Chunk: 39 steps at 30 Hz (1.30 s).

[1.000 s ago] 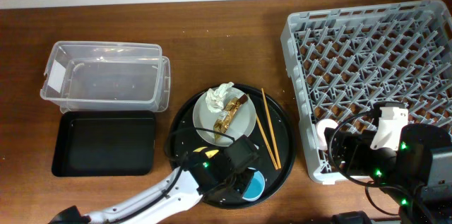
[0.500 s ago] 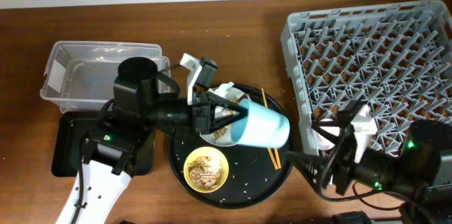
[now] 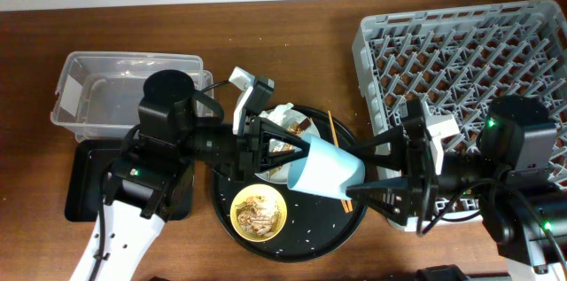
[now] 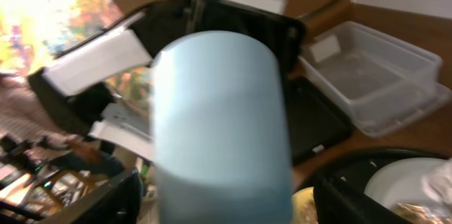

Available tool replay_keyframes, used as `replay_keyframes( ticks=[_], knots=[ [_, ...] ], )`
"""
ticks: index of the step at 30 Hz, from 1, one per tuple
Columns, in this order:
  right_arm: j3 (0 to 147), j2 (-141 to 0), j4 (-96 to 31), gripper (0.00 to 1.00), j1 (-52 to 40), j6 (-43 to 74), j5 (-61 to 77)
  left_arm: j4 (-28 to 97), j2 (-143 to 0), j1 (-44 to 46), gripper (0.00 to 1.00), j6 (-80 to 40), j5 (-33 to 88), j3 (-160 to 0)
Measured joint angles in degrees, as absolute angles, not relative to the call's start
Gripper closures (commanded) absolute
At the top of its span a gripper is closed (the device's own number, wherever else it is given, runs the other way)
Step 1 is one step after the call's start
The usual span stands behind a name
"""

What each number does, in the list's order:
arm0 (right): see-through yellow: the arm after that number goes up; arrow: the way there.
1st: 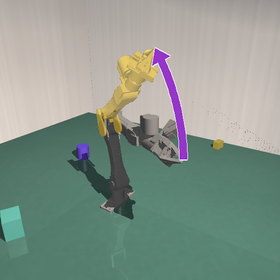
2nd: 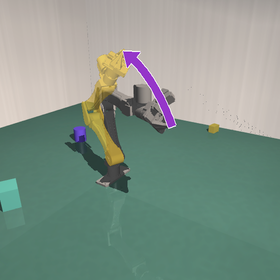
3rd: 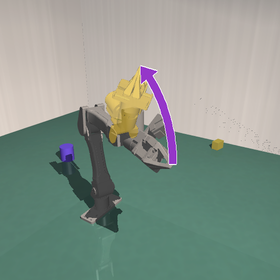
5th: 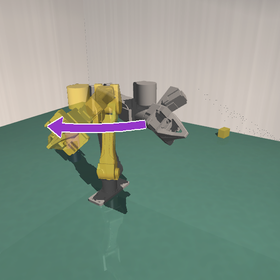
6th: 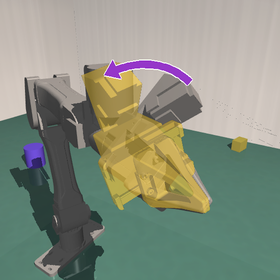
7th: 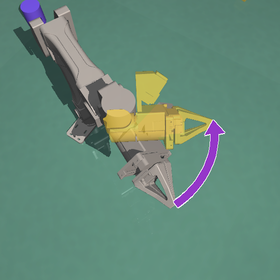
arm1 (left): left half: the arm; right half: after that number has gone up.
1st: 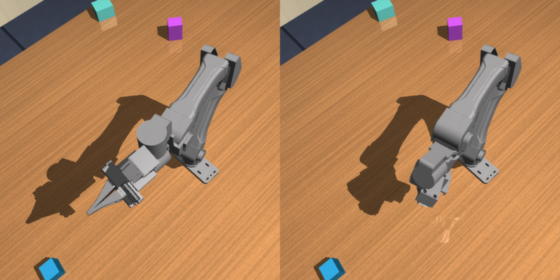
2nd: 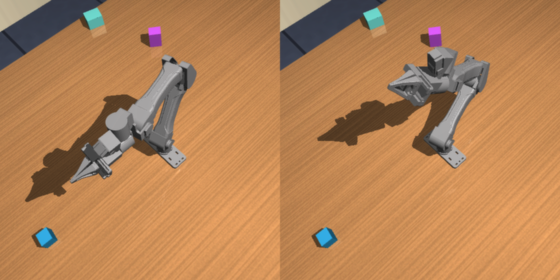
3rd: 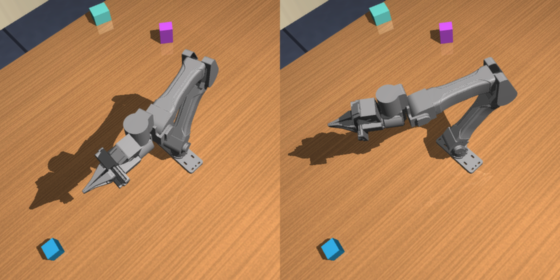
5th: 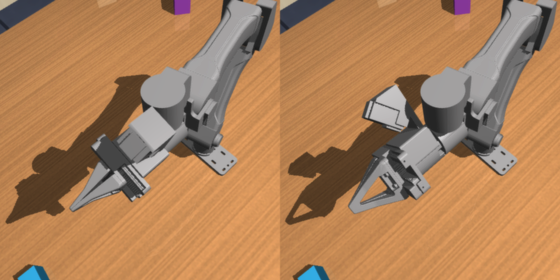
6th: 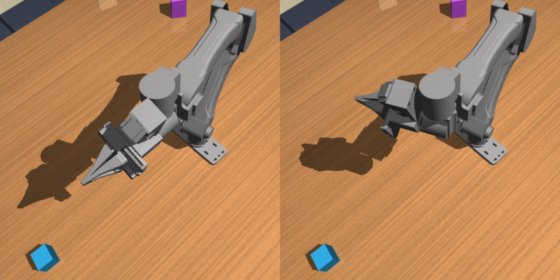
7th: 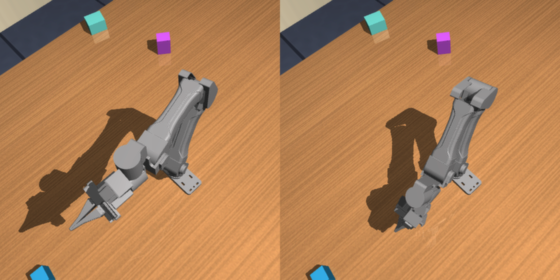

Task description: Sort waste into correct bins and load items into the dishwasher rack

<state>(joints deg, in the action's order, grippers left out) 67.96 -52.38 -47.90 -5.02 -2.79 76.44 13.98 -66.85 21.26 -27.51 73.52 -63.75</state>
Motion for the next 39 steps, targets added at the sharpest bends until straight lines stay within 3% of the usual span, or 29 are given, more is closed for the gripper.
replay_keyframes(
  ticks=[4,14,16,19,26,29,30,31,34,37,39],
  knots=[
    [67.96,-52.40,-47.99,0.30,-5.13,-2.79,78.35,14.00,-66.85,21.41,1.00,-27.51,73.52,-63.75],
    [67.96,-52.82,-47.90,0.47,-11.09,-2.79,73.91,14.15,-65.84,21.61,1.00,-27.49,73.49,-63.75],
    [67.96,-52.77,-47.94,0.31,-11.16,-2.57,73.54,14.13,-65.82,21.50,1.00,-27.46,73.36,-63.75],
    [67.96,-52.77,-47.92,0.27,-11.57,-2.68,73.28,14.06,-65.84,21.69,1.00,-27.51,72.84,-63.75],
    [67.96,-52.80,-47.68,0.33,-11.75,-2.76,73.52,13.82,-65.82,21.74,1.00,-27.51,72.71,-63.75],
    [67.96,-52.80,-47.51,0.41,-12.58,-2.72,72.79,13.41,-65.73,21.78,1.00,-27.51,72.95,-63.75],
    [67.96,-52.80,-47.51,0.44,-12.67,-2.74,72.53,13.41,-65.71,21.74,0.85,-27.51,72.93,-63.75],
    [67.96,-52.77,-47.31,0.47,-12.82,-2.70,72.01,13.43,-65.73,21.71,0.64,-27.49,72.90,-63.75],
    [67.99,-52.27,-46.65,0.50,-14.26,-1.32,69.87,13.04,-65.87,21.71,0.33,-27.62,70.70,-63.77],
    [68.25,-49.67,-47.68,0.50,-12.91,2.81,61.73,14.63,-66.11,21.56,0.28,-27.40,69.12,-63.77],
    [70.24,-46.35,-53.21,0.50,-9.54,6.39,52.47,16.03,-66.11,21.39,0.20,-26.76,68.03,-63.77]
  ],
)
